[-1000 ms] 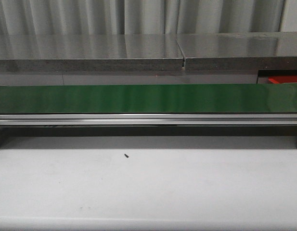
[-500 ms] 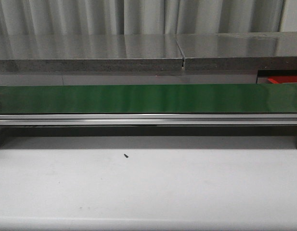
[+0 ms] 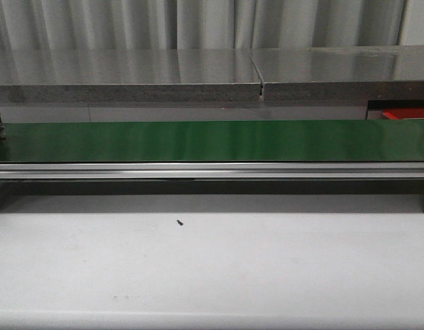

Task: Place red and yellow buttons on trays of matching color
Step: 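Lower the red button onto the conveyor and open the left gripper, then grasp a yellow button from the table with the left gripper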

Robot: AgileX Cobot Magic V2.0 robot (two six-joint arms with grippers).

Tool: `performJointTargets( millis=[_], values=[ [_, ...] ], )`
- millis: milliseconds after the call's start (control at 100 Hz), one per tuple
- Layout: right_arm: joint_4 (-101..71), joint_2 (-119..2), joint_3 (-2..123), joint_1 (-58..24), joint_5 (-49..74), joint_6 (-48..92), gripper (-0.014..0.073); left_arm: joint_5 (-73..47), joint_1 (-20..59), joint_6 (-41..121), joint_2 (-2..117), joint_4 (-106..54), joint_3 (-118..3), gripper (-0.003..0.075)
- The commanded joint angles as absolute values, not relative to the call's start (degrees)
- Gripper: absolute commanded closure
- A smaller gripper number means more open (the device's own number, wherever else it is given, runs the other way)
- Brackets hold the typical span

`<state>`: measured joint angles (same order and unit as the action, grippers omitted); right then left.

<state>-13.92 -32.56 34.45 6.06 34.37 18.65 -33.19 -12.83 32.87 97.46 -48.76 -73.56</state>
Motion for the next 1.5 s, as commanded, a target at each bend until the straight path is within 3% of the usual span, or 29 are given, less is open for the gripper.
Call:
performJointTargets(
  millis=[0, 320, 580, 1090, 1490],
  values=[
    [-14.4, -32.6, 35.9, 5.9, 30.8, 19.1, 0.066, -29.4, -13.0, 33.2, 93.2, -50.8, -75.1, 0.0192],
    [-14.4, -32.6, 35.9, 5.9, 30.8, 19.1, 0.066, -27.0, -21.0, 33.1, 94.9, -41.4, -80.4, 0.0193],
    [-14.4, -32.6, 35.9, 5.9, 30.8, 19.1, 0.066, -34.9, -27.2, 33.0, 106.9, -40.5, -92.1, 0.0193],
    [-14.4, -32.6, 35.9, 5.9, 30.8, 19.1, 0.066, -32.9, -27.8, 32.6, 123.1, -35.2, -104.4, 0.0193],
    [-14.4, -32.6, 35.9, 5.9, 30.8, 19.1, 0.066, -27.9, -27.8, 31.3, 128.9, -34.3, -106.9, 0.0193]
  ],
)
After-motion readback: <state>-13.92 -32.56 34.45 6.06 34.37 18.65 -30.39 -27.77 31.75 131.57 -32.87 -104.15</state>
